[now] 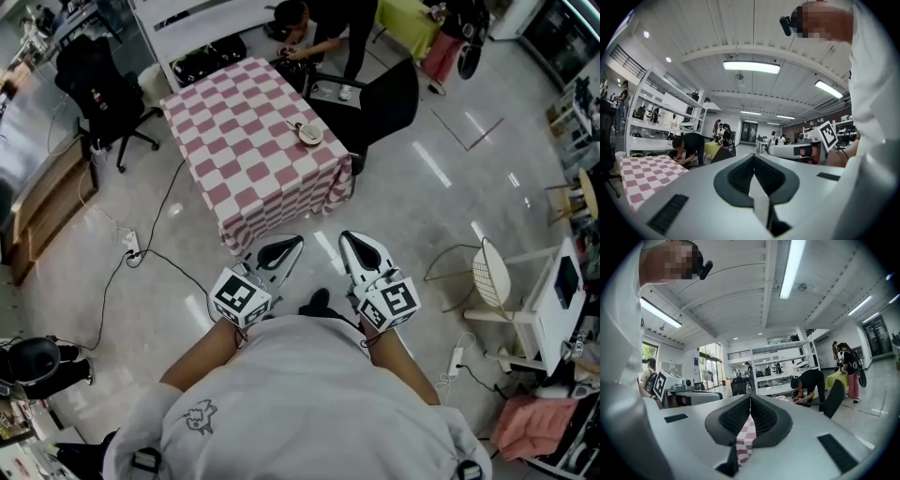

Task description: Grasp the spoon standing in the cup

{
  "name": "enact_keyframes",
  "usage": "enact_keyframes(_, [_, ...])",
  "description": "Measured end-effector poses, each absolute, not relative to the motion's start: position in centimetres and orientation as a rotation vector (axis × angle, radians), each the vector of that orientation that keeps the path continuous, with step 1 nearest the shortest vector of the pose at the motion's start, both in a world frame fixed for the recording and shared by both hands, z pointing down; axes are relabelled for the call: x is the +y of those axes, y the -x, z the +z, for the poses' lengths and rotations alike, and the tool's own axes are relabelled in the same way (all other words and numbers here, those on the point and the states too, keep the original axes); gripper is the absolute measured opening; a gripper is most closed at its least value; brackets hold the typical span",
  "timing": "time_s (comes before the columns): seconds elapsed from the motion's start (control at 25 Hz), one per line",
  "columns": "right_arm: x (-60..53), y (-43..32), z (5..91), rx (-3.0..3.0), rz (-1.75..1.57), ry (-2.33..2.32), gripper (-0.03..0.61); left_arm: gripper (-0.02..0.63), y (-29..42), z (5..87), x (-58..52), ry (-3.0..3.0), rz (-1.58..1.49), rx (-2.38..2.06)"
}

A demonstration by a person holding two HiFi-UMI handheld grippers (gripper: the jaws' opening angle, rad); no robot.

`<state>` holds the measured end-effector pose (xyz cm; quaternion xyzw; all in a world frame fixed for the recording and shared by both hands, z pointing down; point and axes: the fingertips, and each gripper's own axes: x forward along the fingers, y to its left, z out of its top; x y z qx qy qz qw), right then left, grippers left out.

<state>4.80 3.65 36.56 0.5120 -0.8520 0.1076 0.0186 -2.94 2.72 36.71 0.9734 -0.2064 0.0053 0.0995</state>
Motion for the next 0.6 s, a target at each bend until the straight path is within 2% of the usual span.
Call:
enact_keyframes(0.36, [-0.6, -13.3, 36.2, -2.673, 0.310, -1.530, 0.032, 0.014, -6.0, 37.6, -0.8, -2.846, 0.031, -0.614])
enact_keyframes(0.6, [-2.2, -15.0, 37.6, -2.701, 0.358, -1.485, 0.032, 0.014, -8.2, 38.3, -2.9, -2.833, 0.079, -0.632])
